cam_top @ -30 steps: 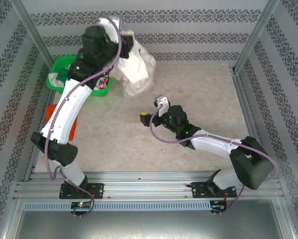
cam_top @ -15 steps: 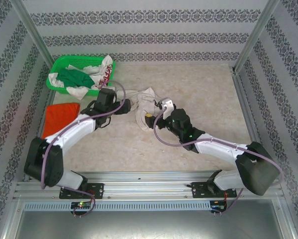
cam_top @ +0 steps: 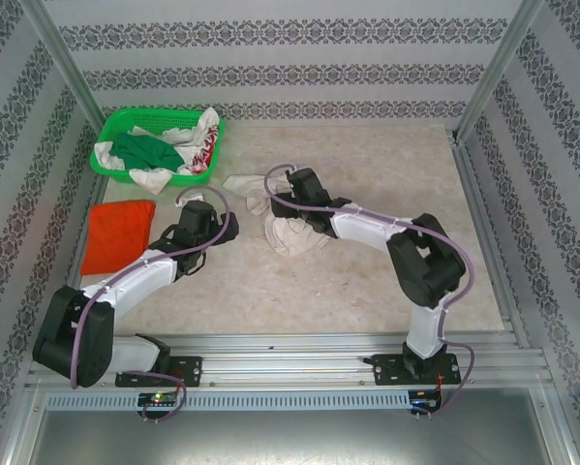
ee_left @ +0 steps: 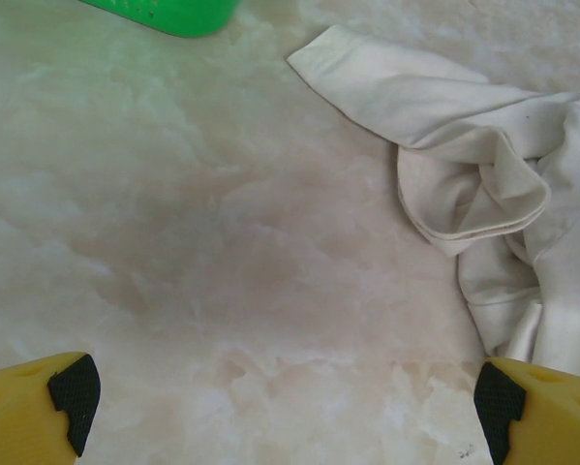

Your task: Fold and stack the t-shirts

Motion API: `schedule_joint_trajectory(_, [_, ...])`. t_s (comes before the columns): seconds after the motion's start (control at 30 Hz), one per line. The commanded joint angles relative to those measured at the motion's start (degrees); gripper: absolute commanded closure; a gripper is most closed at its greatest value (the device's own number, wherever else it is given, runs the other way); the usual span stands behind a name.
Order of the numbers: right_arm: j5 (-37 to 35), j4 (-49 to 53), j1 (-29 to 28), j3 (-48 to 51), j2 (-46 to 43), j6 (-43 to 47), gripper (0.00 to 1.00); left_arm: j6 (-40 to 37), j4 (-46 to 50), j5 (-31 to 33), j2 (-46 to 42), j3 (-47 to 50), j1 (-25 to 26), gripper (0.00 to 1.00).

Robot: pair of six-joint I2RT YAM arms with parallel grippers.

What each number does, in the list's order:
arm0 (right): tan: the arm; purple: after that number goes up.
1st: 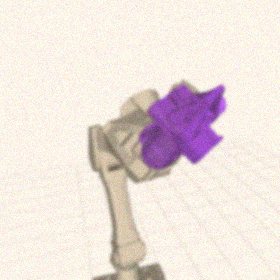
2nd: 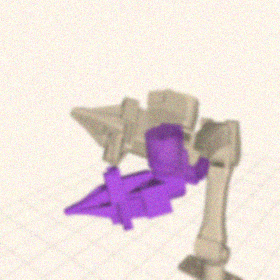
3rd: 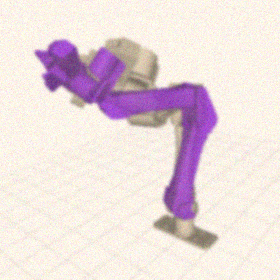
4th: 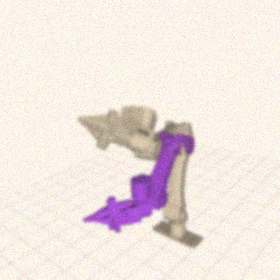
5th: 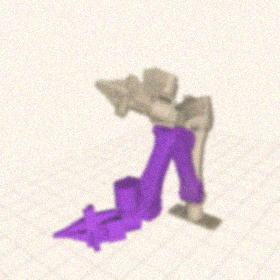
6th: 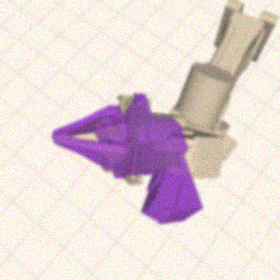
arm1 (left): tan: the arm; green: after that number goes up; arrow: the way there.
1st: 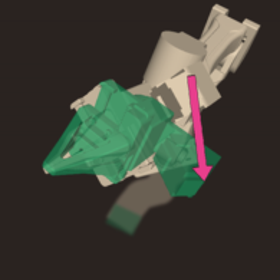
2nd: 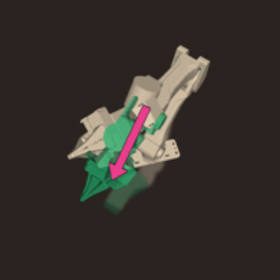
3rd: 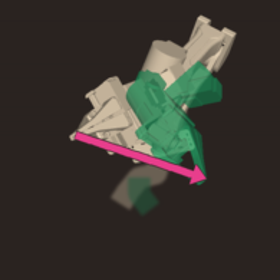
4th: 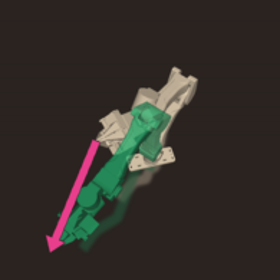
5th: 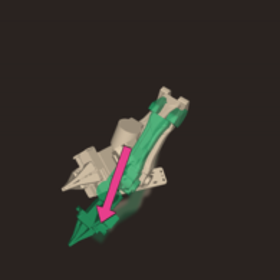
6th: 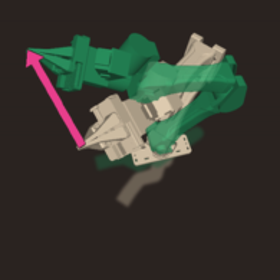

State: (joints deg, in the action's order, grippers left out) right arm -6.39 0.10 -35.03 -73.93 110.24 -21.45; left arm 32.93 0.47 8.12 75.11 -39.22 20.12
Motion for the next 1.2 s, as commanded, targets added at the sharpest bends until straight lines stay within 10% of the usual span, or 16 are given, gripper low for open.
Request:
schedule_joint_trajectory(0.0, [1.37,7.25,1.02,-7.5,4.36,-0.8,0.43,1.51,-6.63,-2.78,0.06,1.11,-0.6,0.0])
schedule_joint_trajectory(0.3, [8.15,9.21,3.4,-13.94,6.74,2.14,0.9,2.84,-9.96,-4.66,2.17,1.65,-0.56,0.0])
schedule_joint_trajectory(0.4, [8.44,8.43,3.18,-13.58,5.04,4.21,0.61,3.62,-10.53,-4.69,3.38,1.35,-0.6,0.0])
schedule_joint_trajectory(0.67, [8.89,10.43,2.16,-20.02,12.15,4.51,0.54,4.07,-11.24,-5.75,5.28,0.16,-0.58,0.0])
schedule_joint_trajectory(0.93, [9.33,15.14,1.89,-28.74,19.63,4.75,0.62,4.67,-11.21,-5.93,5.67,0.68,-0.6,0.0])
schedule_joint_trajectory(1.17, [8.92,11.64,1.28,-24.75,13.21,5.2,1.0,4.84,-14.2,-9.15,9.43,-1.28,-0.54,0.0])
